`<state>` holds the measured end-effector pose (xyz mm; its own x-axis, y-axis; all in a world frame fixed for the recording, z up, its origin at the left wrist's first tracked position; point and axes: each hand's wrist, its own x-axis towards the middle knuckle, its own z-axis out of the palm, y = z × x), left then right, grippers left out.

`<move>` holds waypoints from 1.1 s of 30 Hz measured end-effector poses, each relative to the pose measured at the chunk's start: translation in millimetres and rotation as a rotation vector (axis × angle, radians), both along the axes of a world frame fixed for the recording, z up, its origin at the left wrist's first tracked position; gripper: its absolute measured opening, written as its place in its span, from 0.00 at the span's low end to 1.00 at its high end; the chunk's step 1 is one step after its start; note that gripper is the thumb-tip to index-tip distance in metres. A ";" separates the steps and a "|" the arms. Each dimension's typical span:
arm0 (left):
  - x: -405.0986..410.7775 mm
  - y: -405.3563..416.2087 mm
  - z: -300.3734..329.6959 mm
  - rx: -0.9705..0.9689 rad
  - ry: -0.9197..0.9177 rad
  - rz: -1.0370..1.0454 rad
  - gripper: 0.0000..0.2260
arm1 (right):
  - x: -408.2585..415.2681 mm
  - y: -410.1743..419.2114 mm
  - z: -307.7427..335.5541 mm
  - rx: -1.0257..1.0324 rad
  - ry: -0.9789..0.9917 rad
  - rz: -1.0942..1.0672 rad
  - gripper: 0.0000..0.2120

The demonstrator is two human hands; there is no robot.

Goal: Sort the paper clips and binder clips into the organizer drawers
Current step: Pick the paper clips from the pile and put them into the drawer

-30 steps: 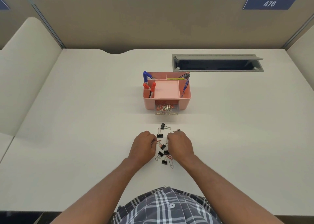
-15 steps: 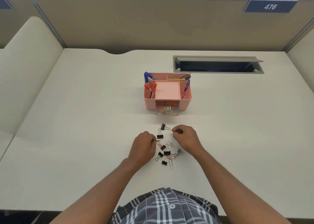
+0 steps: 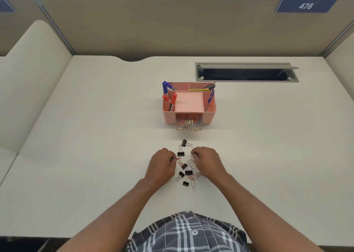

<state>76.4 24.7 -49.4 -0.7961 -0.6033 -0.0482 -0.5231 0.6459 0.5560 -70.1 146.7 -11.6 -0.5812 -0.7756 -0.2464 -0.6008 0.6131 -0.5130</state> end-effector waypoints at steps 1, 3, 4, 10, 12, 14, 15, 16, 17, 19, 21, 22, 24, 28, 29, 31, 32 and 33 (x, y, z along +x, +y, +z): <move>-0.2 0.0 -0.1 0.000 -0.002 0.000 0.03 | -3.1 1.3 1.4 -0.005 -0.004 -0.036 0.11; -1.1 0.2 0.2 -0.001 -0.001 -0.001 0.03 | -6.4 3.4 1.8 0.056 0.013 -0.043 0.10; -1.6 0.3 0.5 -0.001 -0.001 -0.001 0.03 | -5.4 3.7 1.8 0.108 0.028 -0.029 0.09; -1.2 0.4 0.7 0.007 0.010 0.003 0.03 | 13.5 2.5 -2.7 0.185 0.162 0.020 0.08; -0.4 0.1 0.8 0.007 0.008 0.003 0.03 | 13.1 0.3 -3.6 0.196 0.164 0.018 0.10; 0.1 0.0 0.1 0.008 0.010 0.002 0.03 | 11.1 -1.7 -3.8 0.218 0.150 0.021 0.14; 0.3 0.2 0.0 0.009 0.011 0.004 0.03 | 10.4 -2.9 -3.5 0.225 0.141 0.025 0.15; 0.4 0.4 0.1 0.009 0.010 0.006 0.03 | 10.0 -3.9 -2.5 0.230 0.132 0.028 0.16; 0.3 0.5 0.4 0.008 0.010 0.007 0.02 | 9.7 -4.6 -1.1 0.231 0.130 0.034 0.16; -0.2 0.5 0.7 0.009 0.010 0.009 0.02 | 9.4 -5.7 0.4 0.226 0.140 0.053 0.16; -0.1 0.4 1.2 0.010 0.009 0.009 0.02 | 10.0 -6.0 0.5 0.217 0.145 0.065 0.14; -0.1 0.5 1.2 0.008 0.009 0.008 0.02 | 10.3 -5.5 0.2 0.212 0.149 0.074 0.12; -0.2 0.4 1.1 0.008 0.006 0.010 0.02 | 10.1 -3.6 -1.8 0.198 0.164 0.100 0.07; -0.3 0.1 2.8 0.024 0.010 0.019 0.02 | 6.0 -1.9 -6.6 0.166 0.140 0.106 0.06; -0.2 0.0 3.5 0.032 0.014 0.019 0.02 | 4.4 -2.2 -7.0 0.162 0.117 0.095 0.06; -0.1 0.3 5.1 0.063 0.031 0.032 0.02 | 0.6 -1.5 -6.3 0.123 0.050 0.057 0.08; 0.2 0.4 6.8 0.092 0.052 0.053 0.02 | -1.1 -0.9 -4.4 0.083 0.013 0.026 0.10; -0.4 -0.4 9.5 0.121 0.089 0.078 0.03 | -3.7 -1.2 -0.8 0.033 -0.011 -0.006 0.11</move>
<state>76.1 24.3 -39.9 -0.7514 -0.6575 -0.0556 -0.5143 0.5308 0.6736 -73.8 145.5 -12.3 -0.5831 -0.7633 -0.2780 -0.5910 0.6334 -0.4995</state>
